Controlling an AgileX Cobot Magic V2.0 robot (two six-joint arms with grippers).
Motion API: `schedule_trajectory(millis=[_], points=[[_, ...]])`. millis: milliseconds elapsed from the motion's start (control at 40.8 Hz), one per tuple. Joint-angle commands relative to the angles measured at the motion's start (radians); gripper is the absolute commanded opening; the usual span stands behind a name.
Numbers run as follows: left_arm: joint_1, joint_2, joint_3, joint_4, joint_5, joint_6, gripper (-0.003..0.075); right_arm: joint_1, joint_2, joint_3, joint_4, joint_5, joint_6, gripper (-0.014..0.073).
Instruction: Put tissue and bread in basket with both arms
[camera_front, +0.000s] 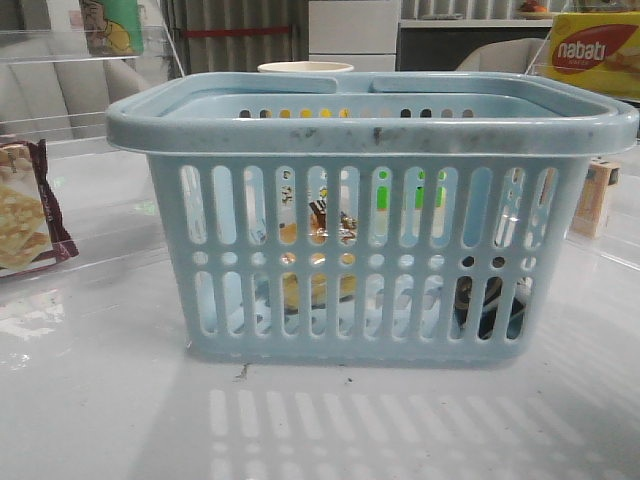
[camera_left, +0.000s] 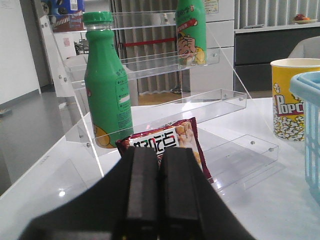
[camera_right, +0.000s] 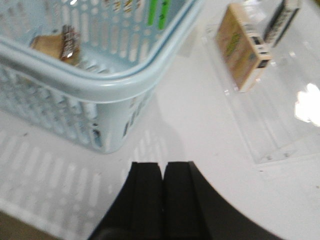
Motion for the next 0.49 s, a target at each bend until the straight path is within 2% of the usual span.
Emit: schedule_trajectory(millis=[0, 196, 465], points=[[0.002, -0.016, -0.001, -0.011, -0.091, -0.004, 0.0091, -0.095, -0.099, 0.065, -0.012, -0.207, -0.007, 0.0057], [0.002, -0.016, -0.001, -0.011, -0.091, -0.004, 0.0091, -0.207, -0.304, 0.276, -0.012, -0.367, -0.007, 0.0057], [0.002, -0.016, -0.001, -0.011, -0.091, -0.004, 0.0091, -0.26, -0.471, 0.454, 0.019, -0.468, -0.005, 0.0057]])
